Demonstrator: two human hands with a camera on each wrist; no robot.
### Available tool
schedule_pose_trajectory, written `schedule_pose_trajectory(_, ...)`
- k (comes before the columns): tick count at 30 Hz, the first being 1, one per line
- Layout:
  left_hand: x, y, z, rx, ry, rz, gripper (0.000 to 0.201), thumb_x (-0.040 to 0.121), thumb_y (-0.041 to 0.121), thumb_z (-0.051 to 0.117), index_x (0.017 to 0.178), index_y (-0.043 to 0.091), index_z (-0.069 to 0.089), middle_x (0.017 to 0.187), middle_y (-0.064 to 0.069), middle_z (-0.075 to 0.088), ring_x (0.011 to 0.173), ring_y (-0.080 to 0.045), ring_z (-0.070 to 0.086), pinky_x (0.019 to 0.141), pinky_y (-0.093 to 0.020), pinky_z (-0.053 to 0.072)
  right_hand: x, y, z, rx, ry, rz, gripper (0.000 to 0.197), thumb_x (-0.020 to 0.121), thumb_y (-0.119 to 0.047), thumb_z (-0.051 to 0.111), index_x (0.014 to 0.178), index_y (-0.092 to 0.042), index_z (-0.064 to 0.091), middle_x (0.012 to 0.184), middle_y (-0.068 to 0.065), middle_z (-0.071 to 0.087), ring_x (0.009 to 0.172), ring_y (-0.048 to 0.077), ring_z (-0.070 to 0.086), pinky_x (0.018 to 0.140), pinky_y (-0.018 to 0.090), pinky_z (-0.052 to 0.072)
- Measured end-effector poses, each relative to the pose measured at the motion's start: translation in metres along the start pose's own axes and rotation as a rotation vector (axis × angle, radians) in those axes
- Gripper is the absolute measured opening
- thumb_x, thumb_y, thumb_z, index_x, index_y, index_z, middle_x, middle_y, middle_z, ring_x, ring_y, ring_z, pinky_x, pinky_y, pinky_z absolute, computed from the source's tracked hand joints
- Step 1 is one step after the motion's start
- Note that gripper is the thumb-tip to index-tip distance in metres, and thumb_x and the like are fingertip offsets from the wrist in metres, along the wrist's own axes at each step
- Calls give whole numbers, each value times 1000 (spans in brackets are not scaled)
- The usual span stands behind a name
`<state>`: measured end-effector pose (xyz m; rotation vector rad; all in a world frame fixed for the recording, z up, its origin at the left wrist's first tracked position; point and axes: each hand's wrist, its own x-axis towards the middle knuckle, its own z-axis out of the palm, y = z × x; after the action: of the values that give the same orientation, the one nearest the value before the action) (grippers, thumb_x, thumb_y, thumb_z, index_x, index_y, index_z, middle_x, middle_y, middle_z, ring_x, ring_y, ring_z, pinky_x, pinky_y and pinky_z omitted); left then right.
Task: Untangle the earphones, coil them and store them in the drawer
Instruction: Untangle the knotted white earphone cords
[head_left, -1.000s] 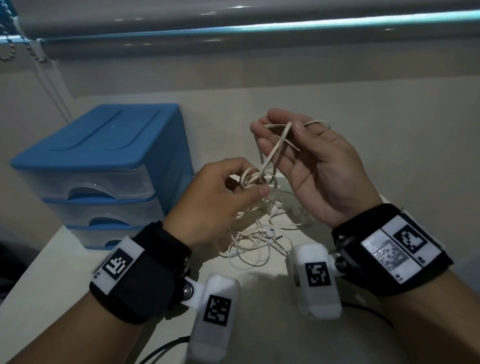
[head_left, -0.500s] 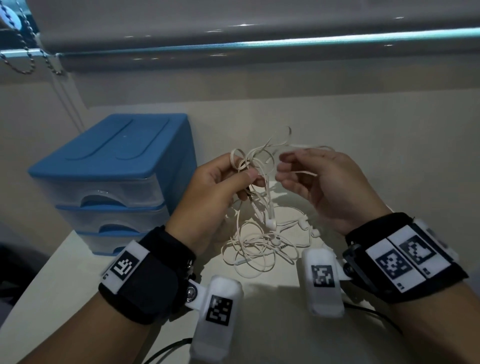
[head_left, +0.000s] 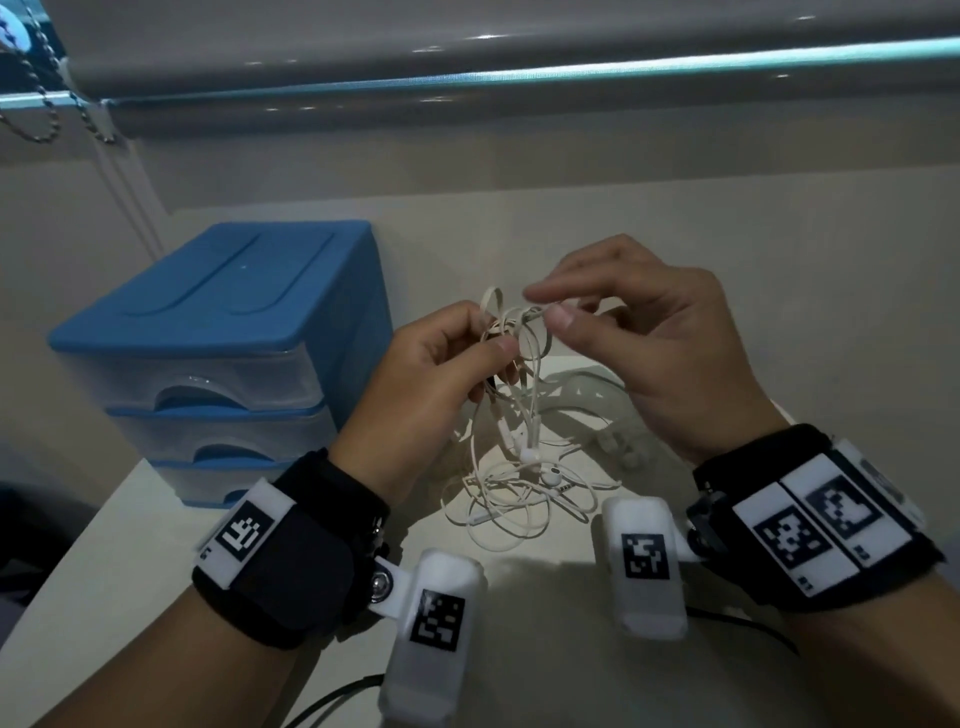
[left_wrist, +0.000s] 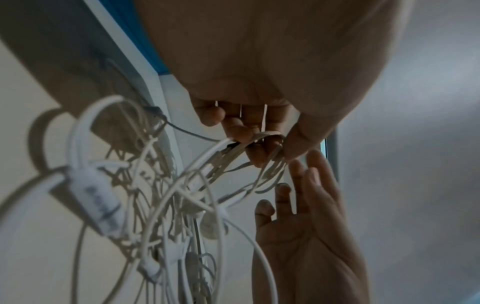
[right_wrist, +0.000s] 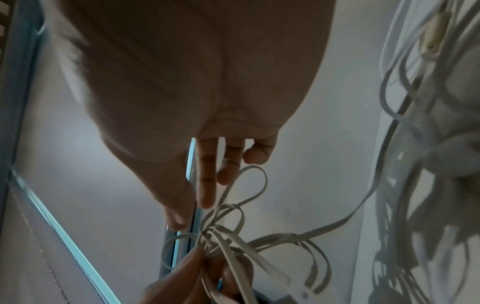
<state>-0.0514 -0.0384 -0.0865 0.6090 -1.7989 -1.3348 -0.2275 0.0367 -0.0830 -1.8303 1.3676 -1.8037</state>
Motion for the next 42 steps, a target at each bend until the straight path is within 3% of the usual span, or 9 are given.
schedule_pose_trajectory(6, -1, 1, 0, 46, -22, -16, 14, 96, 3, 57, 88, -7, 61, 69, 1, 64, 64, -5, 55, 57, -15, 40, 2, 8, 0, -87, -96, 98, 10, 83, -14, 81, 92, -20, 79, 90, -5, 70, 76, 14, 59, 66, 32, 46)
schedule_pose_trajectory(13, -4, 5, 2, 101, -63, -15, 23, 99, 22, 60, 81, 9, 64, 68, 2, 59, 64, -6, 53, 58, -16, 41, 2, 3, 3, -62, -153, 119, 6, 90, -12, 75, 88, -14, 70, 85, -1, 71, 73, 22, 61, 62, 31, 48)
schedule_pose_trajectory(16, -3, 5, 3, 101, -42, -20, 25, 102, 19, 55, 81, 8, 63, 71, 0, 60, 64, -4, 53, 58, -15, 40, 2, 4, 4, -37, -56, 174, 5, 91, -9, 71, 87, -11, 69, 84, 6, 71, 73, 25, 61, 67, 33, 52)
schedule_pose_trajectory(20, -2, 5, 1, 105, -13, 5, 28, 103, 14, 53, 76, 11, 57, 70, -3, 59, 62, -4, 50, 58, -15, 39, 5, 10, 1, 38, 190, 322, 10, 90, -2, 68, 88, -12, 68, 70, 4, 68, 57, 1, 56, 62, 20, 42)
schedule_pose_trajectory(25, -2, 5, 1, 112, 25, 20, 25, 102, 15, 53, 79, 7, 57, 70, -2, 58, 63, -7, 49, 58, -16, 39, 3, 8, -2, -30, 26, 274, 34, 84, 9, 66, 103, -19, 74, 85, 1, 63, 62, 18, 47, 61, 25, 42)
schedule_pose_trajectory(30, -1, 4, 0, 157, 16, 35, 27, 102, 15, 54, 81, -2, 56, 68, 0, 58, 62, -6, 47, 58, -15, 39, 3, 3, -2, -10, -28, 200, 4, 86, -7, 76, 83, -10, 77, 77, 13, 69, 65, 36, 56, 62, 41, 45)
schedule_pose_trajectory(33, -2, 4, 0, 194, -1, 44, 28, 102, 15, 54, 83, -5, 57, 69, -1, 59, 64, -9, 46, 59, -17, 39, 4, 2, -3, 76, 99, 279, 14, 89, -3, 71, 76, -4, 75, 68, 8, 66, 52, 18, 50, 50, 26, 41)
schedule_pose_trajectory(38, -2, 3, 0, 213, -3, 40, 29, 103, 17, 53, 80, -1, 55, 73, -11, 58, 66, -13, 44, 62, -26, 38, 8, 6, -6, 403, 333, 616, 21, 95, 1, 55, 78, -2, 68, 62, 7, 53, 47, 14, 43, 38, 18, 30)
schedule_pose_trajectory(42, -2, 0, -1, 201, 1, 32, 29, 103, 18, 54, 79, 3, 58, 72, -11, 59, 67, -16, 46, 63, -29, 38, 8, 10, 1, 371, 384, 571, 27, 92, 10, 48, 92, -6, 69, 75, 9, 59, 48, 13, 46, 40, 20, 34)
